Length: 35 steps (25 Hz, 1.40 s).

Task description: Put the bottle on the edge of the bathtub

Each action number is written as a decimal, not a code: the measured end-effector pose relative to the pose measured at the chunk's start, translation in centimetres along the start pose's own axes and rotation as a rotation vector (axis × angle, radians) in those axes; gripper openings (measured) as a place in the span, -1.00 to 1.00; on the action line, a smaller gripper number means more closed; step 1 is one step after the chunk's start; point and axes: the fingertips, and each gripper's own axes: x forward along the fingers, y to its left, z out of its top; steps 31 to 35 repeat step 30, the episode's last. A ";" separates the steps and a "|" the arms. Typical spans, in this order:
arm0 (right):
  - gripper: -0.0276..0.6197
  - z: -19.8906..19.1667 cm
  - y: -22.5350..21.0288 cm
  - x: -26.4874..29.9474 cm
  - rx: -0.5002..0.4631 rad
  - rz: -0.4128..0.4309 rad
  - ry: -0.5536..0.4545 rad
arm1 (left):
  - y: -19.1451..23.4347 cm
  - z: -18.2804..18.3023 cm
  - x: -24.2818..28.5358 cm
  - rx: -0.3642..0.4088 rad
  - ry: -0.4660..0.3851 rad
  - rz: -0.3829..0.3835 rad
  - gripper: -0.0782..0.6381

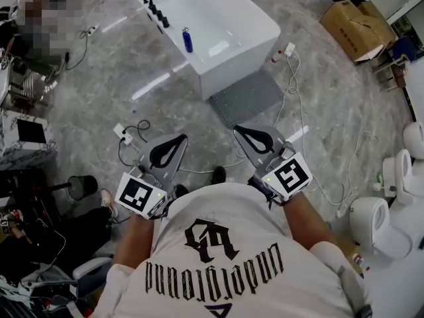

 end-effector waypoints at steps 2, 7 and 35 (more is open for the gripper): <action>-0.91 0.0 0.6 0.0 0.003 -0.011 0.002 | 0.2 0.1 -0.9 0.008 0.005 -0.001 -0.76; -0.91 0.0 3.1 -0.1 0.008 -0.022 0.003 | -0.3 0.4 -3.0 0.022 -0.012 0.005 -0.76; -0.91 0.0 5.6 -0.8 0.003 -0.068 0.017 | -1.9 -0.7 -3.9 0.006 -0.004 -0.080 -0.76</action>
